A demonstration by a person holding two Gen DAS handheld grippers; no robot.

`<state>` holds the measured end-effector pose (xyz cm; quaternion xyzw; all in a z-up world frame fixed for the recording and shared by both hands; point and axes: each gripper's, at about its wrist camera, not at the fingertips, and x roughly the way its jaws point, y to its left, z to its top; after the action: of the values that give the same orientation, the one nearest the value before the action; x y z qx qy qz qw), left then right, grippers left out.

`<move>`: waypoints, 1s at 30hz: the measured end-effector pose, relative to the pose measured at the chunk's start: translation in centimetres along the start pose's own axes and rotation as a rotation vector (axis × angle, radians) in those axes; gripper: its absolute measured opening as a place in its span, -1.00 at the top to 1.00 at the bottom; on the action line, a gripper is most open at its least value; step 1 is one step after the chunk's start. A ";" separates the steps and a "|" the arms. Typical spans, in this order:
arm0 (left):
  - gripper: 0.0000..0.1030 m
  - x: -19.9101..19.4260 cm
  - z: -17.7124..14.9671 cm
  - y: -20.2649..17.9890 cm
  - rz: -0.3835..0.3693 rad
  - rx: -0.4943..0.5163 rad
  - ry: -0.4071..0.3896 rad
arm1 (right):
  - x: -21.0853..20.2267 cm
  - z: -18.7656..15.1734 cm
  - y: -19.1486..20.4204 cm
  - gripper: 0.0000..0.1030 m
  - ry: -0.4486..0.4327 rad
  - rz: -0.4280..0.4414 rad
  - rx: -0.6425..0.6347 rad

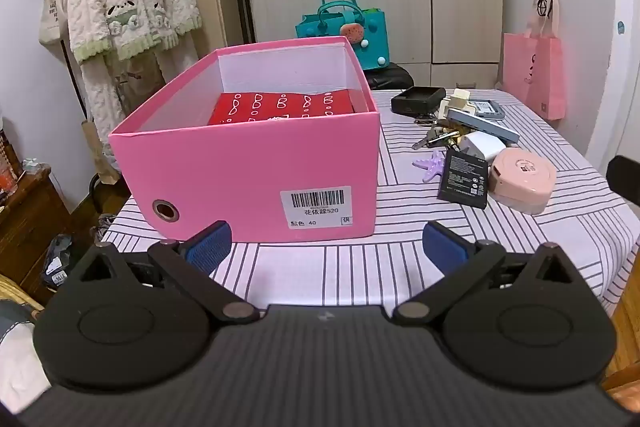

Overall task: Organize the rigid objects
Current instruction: 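Move the right gripper toward the pink compact case on the table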

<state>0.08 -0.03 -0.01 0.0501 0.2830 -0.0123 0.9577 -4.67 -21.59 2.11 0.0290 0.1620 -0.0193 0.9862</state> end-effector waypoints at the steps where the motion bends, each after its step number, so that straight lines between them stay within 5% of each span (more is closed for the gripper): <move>1: -1.00 0.0 0.0 0.0 -0.001 -0.002 -0.004 | 0.1 0.0 0.0 -1.00 0.004 0.001 0.004; 30: -1.00 0.8 -1.1 -2.4 -0.017 -0.037 -0.046 | 0.5 -1.8 -2.7 -1.00 -0.019 -0.021 -0.021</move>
<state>0.03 -2.30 -1.57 0.0296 0.2617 -0.0161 0.9646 -4.90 -24.14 0.15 0.0170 0.1530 -0.0283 0.9877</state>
